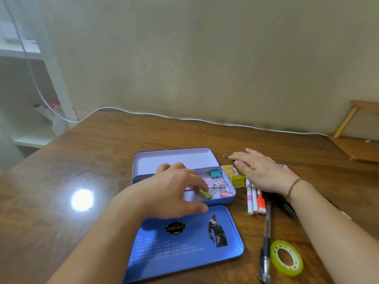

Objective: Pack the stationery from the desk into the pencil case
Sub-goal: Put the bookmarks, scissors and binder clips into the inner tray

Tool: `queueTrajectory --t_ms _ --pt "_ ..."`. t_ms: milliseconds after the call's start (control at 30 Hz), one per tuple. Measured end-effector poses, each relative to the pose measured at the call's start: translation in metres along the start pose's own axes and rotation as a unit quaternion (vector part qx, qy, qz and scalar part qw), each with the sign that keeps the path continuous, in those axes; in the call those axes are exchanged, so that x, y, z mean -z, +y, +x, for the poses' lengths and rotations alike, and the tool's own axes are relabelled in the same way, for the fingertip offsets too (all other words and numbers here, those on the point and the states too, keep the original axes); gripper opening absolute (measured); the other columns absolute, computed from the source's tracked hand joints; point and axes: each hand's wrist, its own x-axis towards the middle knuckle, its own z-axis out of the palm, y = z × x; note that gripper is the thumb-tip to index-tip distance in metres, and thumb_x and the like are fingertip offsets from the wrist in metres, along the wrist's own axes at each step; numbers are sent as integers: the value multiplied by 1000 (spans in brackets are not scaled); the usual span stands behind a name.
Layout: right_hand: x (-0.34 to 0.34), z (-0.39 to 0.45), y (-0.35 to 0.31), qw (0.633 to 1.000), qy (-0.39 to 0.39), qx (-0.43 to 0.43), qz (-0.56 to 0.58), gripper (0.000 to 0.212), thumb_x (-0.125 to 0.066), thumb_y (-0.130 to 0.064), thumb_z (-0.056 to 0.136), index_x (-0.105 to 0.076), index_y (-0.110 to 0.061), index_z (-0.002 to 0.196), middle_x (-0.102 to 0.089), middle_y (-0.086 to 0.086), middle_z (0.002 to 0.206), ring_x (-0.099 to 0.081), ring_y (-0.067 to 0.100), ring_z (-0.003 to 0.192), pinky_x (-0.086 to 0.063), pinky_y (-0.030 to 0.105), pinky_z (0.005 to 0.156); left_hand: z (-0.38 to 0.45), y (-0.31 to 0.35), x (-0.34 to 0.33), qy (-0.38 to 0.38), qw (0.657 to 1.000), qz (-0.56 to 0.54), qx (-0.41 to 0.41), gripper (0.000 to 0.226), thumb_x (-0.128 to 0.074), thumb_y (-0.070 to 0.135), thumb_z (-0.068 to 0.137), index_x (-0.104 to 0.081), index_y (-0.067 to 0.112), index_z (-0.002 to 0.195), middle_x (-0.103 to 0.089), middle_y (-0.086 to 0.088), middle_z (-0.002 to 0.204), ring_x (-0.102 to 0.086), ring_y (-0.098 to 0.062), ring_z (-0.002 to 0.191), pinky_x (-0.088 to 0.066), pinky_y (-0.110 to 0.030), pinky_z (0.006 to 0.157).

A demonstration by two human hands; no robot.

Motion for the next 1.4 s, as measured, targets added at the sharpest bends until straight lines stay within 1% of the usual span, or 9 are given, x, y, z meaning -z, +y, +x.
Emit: queueTrajectory --t_ms 133,233,333,633,800,900,1000,1167,1400 --pt "6 -1 5 1000 16 3 -26 35 -34 -29 102 -56 -31 129 -49 -12 142 -31 16 140 -26 45 114 -1 3 0 -5 1000 -22 -5 49 -64 63 79 -56 43 123 -58 22 115 -33 -2 116 -18 -28 102" --pt "12 -5 5 998 64 9 -28 34 -47 -7 96 -66 -23 118 -60 -6 124 -51 14 119 -42 30 101 -2 4 0 -12 1000 -22 -7 48 -62 65 79 -59 42 120 -57 22 120 -33 -2 124 -11 -39 114" --pt "14 -7 0 997 71 8 -43 36 -54 2 91 -70 -23 111 -62 -5 118 -55 14 110 -46 27 95 -2 7 0 -23 1000 -19 -7 49 -60 68 78 -60 41 119 -56 23 122 -32 -1 127 -8 -47 116" --pt "12 -7 1 995 94 6 -30 32 -65 -11 88 -66 -24 117 -62 -5 113 -56 11 102 -45 22 85 -4 8 1 -39 998 -49 -17 52 -61 70 76 -56 47 122 -51 28 127 -29 3 129 -9 -45 117" --pt "26 -11 -4 970 228 56 64 15 -68 -19 86 -72 -24 99 -68 -10 91 -62 5 86 -45 20 75 -4 6 2 -26 999 -34 -17 52 -59 72 76 -57 45 121 -54 24 126 -30 1 130 -9 -48 117" --pt "32 -19 -31 961 178 116 175 12 -72 -23 83 -73 -32 91 -71 -16 83 -65 -1 79 -52 17 71 -4 6 3 -25 999 -35 -16 52 -56 75 76 -56 49 121 -55 24 118 -33 -3 122 -14 -46 114" --pt "23 -23 -54 961 135 157 182 8 -72 -22 84 -74 -26 91 -73 -10 81 -65 2 76 -52 18 71 -3 8 1 -42 999 -25 -13 57 -52 78 76 -56 47 124 -56 22 106 -35 -4 111 -15 -45 113" --pt "12 -24 -63 966 145 171 125 11 -65 -21 90 -74 -19 96 -71 -10 87 -61 -2 81 -44 7 67 -3 9 1 -46 999 -14 -4 59 -51 78 75 -58 43 122 -55 21 106 -37 -5 110 -14 -47 113" --pt "12 -20 -60 953 216 112 180 19 -54 -17 96 -71 -25 94 -66 -21 72 -60 -2 68 -42 13 58 -3 5 2 -35 999 0 5 57 -54 75 76 -59 42 122 -55 20 119 -36 -6 117 -15 -43 112"
